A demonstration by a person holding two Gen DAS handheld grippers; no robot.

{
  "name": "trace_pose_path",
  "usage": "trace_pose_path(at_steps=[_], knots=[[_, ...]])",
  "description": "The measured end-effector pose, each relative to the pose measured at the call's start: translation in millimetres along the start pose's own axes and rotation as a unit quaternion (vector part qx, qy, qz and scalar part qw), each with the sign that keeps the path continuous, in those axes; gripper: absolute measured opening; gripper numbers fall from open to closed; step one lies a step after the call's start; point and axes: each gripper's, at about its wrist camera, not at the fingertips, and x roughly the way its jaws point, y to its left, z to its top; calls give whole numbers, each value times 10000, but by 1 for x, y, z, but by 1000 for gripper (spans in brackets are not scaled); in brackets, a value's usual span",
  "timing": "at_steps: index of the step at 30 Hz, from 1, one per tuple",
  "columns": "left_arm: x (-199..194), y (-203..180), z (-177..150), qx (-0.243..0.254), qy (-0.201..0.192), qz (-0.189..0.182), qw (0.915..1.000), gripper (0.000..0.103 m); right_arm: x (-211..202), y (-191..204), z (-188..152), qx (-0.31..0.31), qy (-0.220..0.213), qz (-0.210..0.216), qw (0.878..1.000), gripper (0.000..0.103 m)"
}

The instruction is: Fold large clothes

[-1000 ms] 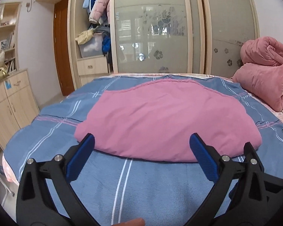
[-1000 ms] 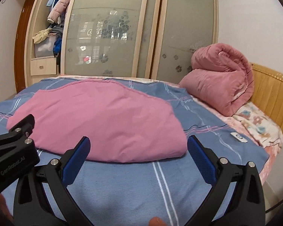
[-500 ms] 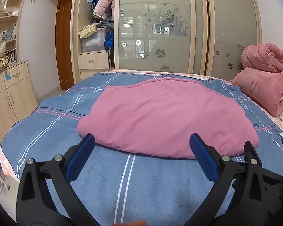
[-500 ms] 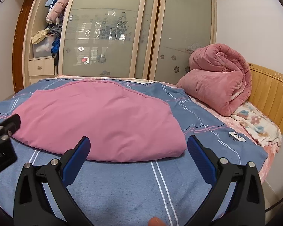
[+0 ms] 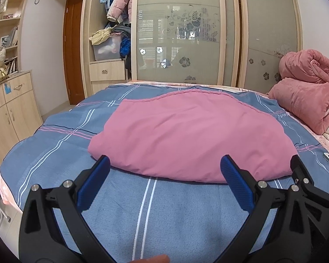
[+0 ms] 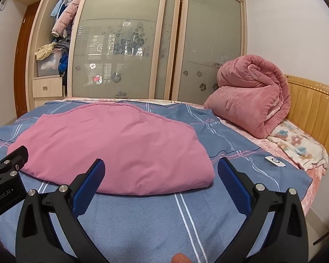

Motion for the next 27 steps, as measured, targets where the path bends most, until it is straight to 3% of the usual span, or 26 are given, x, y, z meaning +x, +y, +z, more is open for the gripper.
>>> trace_pose_path(at_steps=[27], knots=[[-6, 5, -2, 68, -90, 52, 9999, 101, -7, 6, -2, 40, -140, 267, 9995, 102]])
